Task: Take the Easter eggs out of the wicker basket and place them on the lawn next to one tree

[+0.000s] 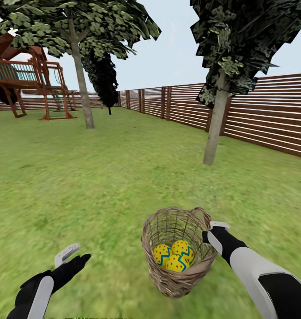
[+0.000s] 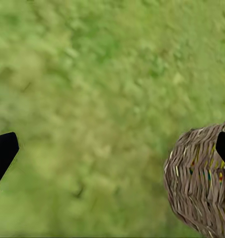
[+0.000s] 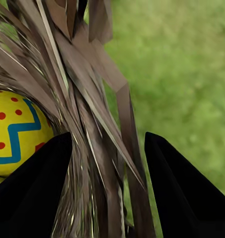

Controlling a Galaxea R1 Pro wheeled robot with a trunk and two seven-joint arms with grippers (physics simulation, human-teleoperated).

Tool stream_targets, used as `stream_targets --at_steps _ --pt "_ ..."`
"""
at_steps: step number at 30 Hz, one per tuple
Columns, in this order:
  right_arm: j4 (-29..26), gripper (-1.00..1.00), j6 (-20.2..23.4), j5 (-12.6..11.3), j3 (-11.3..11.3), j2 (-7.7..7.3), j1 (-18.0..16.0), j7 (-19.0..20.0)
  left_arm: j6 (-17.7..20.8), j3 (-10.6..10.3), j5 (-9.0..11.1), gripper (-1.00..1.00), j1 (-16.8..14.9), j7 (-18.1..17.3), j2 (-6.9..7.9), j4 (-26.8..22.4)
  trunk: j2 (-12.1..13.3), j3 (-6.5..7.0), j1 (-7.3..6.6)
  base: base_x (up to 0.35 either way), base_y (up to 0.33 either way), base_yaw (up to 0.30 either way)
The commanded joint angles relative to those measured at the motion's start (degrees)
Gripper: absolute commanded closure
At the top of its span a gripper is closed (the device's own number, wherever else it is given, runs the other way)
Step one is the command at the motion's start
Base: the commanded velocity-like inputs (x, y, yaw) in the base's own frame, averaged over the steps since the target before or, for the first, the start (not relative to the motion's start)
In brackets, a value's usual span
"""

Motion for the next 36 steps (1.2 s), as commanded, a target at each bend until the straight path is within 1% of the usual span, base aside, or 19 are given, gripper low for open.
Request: stream_targets --at_steps 1,2,3,4,6,17,20,25,36 --pt "-0.17 1.0 0.27 -0.73 0.33 -0.05 -0.01 -0.31 0.0 0.08 0.59 -1.0 -0.05 0.4 -0.07 -0.15 -0.03 -0.05 -0.01 0.0 0.0 0.259" --pt "-0.17 1.0 0.31 -0.73 0.33 -0.05 -0.01 -0.31 -1.5 0.08 0.59 -1.0 -0.05 0.3 -0.09 -0.41 -0.03 -0.05 -0.01 0.0 0.0 0.253" --pt "-0.17 1.0 0.33 -0.73 0.33 -0.05 -0.01 -0.31 -4.29 0.08 0.59 -1.0 -0.05 0.26 -0.14 -1.11 -0.03 -0.05 -0.01 0.0 0.0 0.247" --pt "-0.17 1.0 0.34 -0.73 0.33 -0.05 -0.01 -0.31 -6.21 0.08 0.59 -1.0 0.0 0.24 -0.16 -2.26 -0.03 -0.05 -0.01 0.0 0.0 0.244" --pt "-0.23 1.0 0.33 -0.73 0.33 -0.1 -0.01 -0.31 -7.49 0.05 0.63 -1.0 0.14 0.23 -0.17 -4.62 -0.03 -0.05 -0.01 0.0 0.0 0.239" --pt "-0.17 1.0 0.1 -0.7 0.26 -0.14 0.05 -0.22 -7.71 -0.01 0.68 -1.0 0.47 0.23 -0.24 -4.96 -0.03 -0.05 -0.01 0.0 0.0 0.015" --pt "-0.11 1.0 0.03 0.69 0.25 -0.14 0.07 -0.17 -7.71 -0.01 0.68 -1.0 0.47 0.23 -0.18 -4.93 -0.03 -0.05 -0.01 0.0 0.0 0.0" --pt "-0.09 1.0 0.09 1.02 0.24 -0.07 0.08 -0.05 -7.66 -0.01 0.68 -1.0 0.47 0.23 -0.18 -4.85 -0.03 -0.05 -0.01 0.01 0.005 0.0" --pt "-0.43 1.0 0.26 1.03 0.24 -0.12 0.08 -0.04 -7.56 -0.01 0.68 -1.0 0.47 0.32 -0.17 -4.84 -0.03 -0.05 -0.01 0.236 0.191 0.0"
